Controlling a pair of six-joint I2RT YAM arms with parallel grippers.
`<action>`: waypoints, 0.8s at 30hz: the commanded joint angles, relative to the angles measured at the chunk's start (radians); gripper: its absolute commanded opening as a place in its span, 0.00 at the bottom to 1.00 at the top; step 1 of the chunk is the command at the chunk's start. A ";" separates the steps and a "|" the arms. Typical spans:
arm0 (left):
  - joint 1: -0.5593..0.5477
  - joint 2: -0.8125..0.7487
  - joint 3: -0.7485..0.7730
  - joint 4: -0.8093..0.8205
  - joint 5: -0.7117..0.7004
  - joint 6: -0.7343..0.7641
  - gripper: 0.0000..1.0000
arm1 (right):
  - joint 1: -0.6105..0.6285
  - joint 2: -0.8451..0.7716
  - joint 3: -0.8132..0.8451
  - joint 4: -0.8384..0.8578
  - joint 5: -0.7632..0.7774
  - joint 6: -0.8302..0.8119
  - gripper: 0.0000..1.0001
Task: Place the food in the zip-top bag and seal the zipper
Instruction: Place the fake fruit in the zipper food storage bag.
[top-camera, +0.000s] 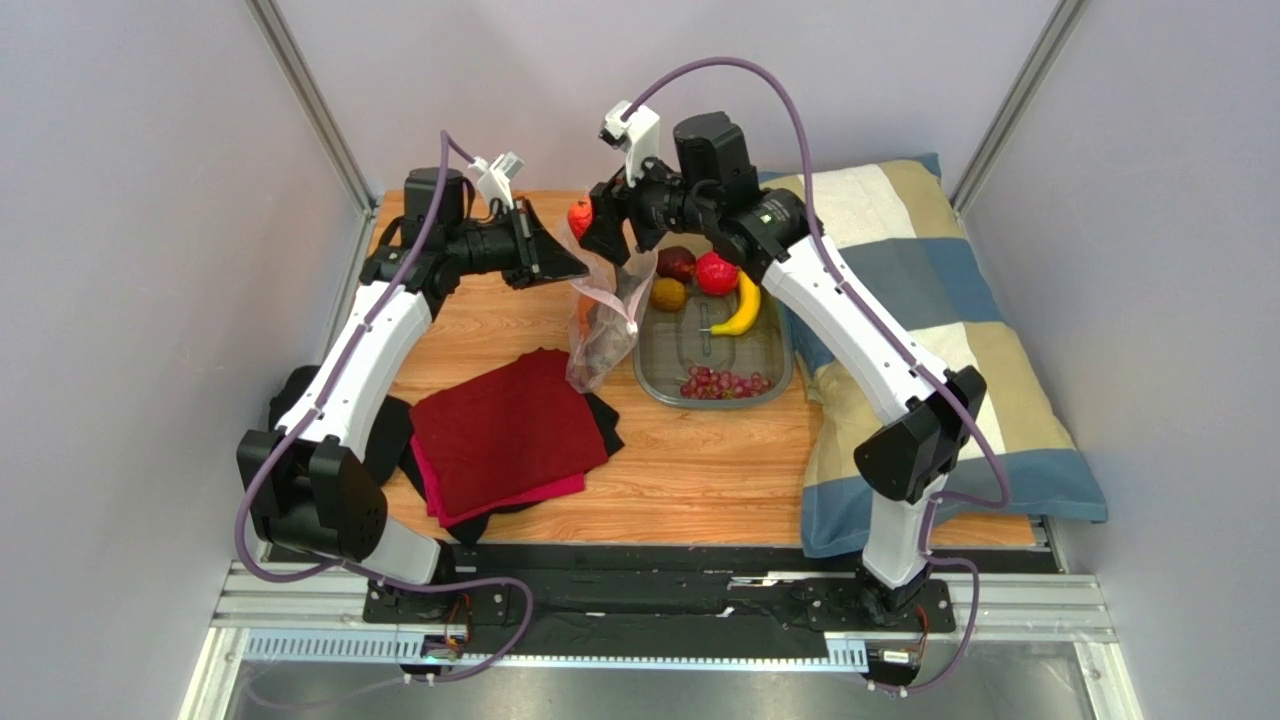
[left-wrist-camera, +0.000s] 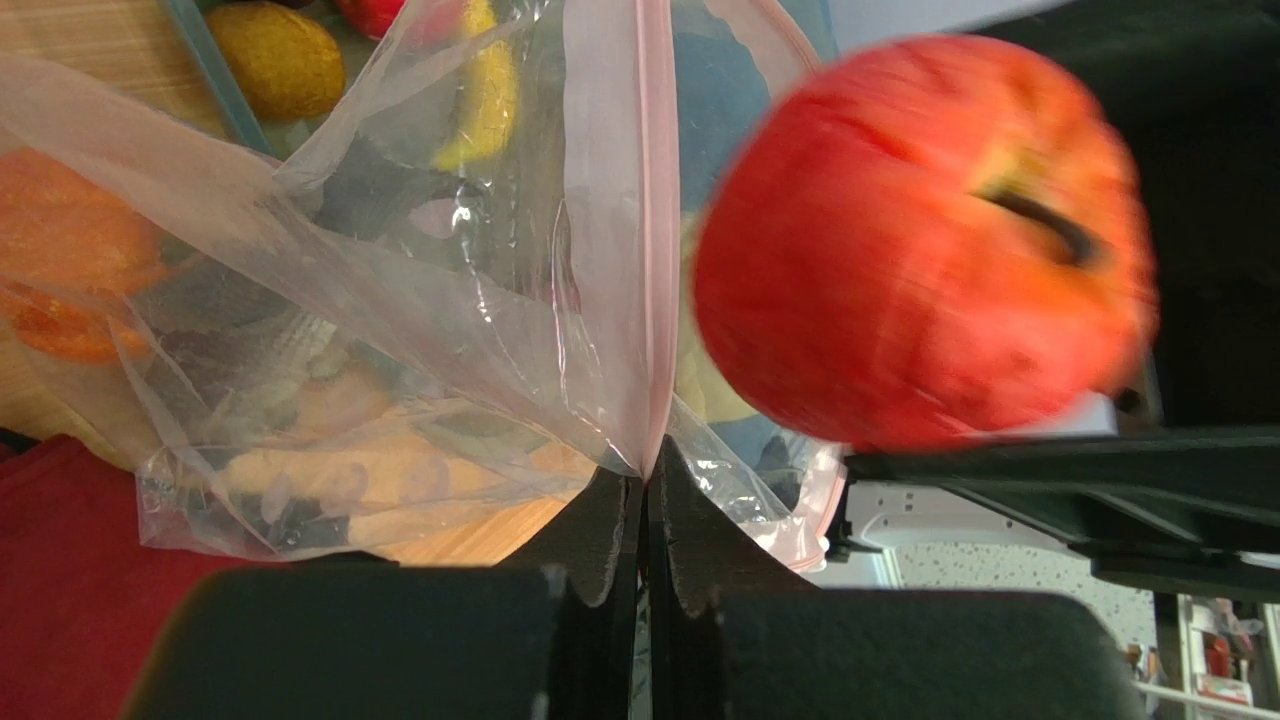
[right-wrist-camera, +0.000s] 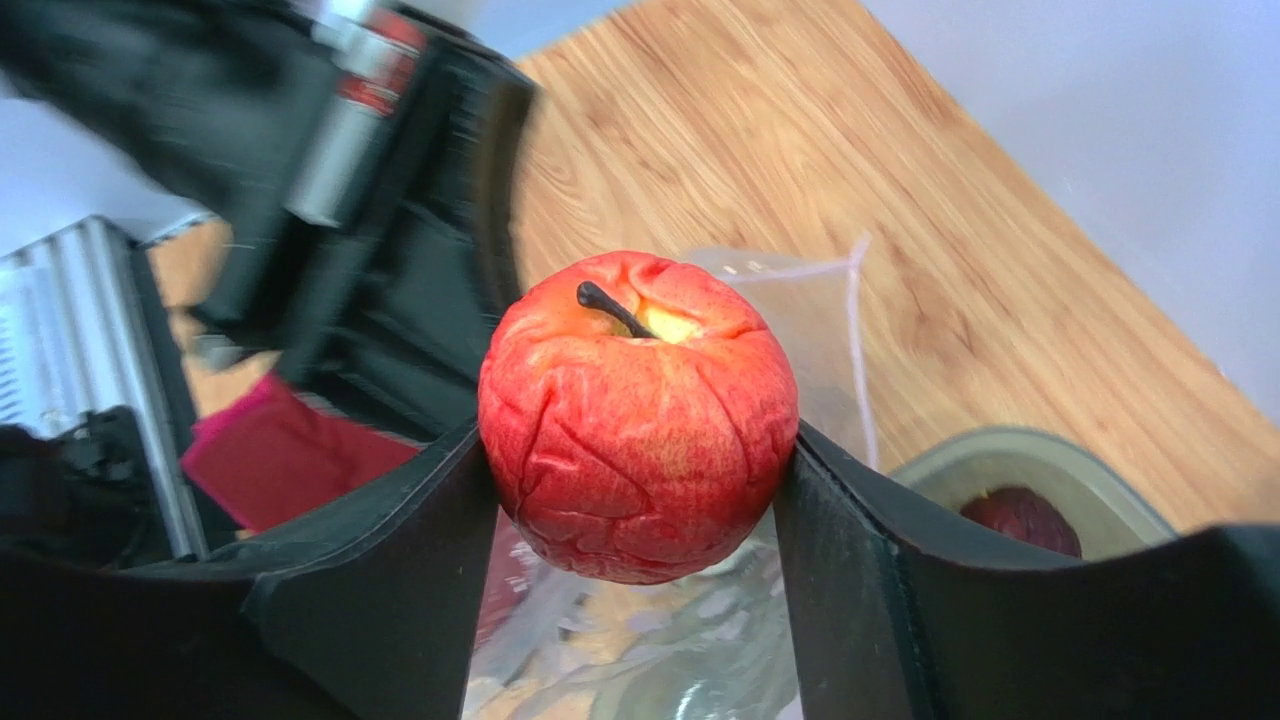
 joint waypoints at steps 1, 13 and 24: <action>-0.003 -0.049 0.038 0.002 0.032 0.014 0.00 | -0.007 -0.013 0.050 0.011 0.127 -0.023 0.86; -0.003 -0.047 0.055 -0.004 0.031 0.010 0.00 | -0.100 -0.098 0.009 0.016 0.170 0.020 1.00; -0.003 -0.035 0.072 -0.009 0.026 0.014 0.00 | -0.294 0.065 -0.121 0.037 0.255 0.059 1.00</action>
